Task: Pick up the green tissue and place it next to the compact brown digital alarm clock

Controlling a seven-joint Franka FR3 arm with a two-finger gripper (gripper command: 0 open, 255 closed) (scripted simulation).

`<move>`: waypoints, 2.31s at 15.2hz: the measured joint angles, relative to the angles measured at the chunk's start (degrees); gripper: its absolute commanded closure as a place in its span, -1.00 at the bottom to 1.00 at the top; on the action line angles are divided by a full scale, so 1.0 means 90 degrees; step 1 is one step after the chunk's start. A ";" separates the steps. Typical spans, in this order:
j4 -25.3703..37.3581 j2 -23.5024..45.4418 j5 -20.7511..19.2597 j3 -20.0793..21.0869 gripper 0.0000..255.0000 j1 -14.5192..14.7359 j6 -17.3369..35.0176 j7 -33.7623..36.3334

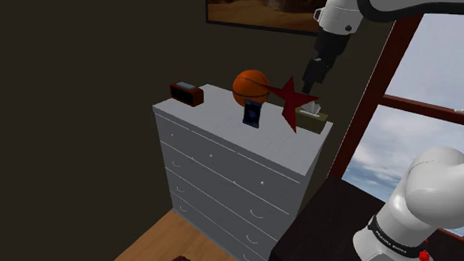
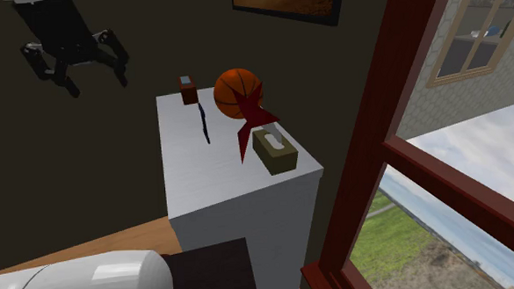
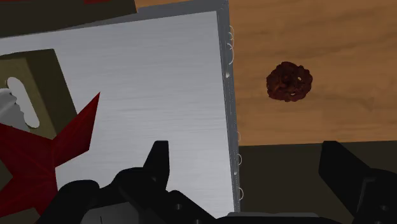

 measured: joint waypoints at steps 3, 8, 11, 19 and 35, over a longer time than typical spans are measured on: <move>-0.0362 -0.0273 -0.0082 -0.0172 -1.00 -0.0014 0.0266 -0.0211; -0.1510 -0.1035 -0.0453 -0.0916 -1.00 -0.0125 0.1374 -0.1064; -0.2167 -0.1327 -0.0733 -0.1500 -1.00 -0.0239 0.2194 -0.1648; -0.3134 -0.1282 -0.1389 -0.3454 -1.00 -0.0430 0.4413 -0.3451; -0.1700 -0.0639 -0.1230 -0.9632 -1.00 0.3550 0.7634 -0.7891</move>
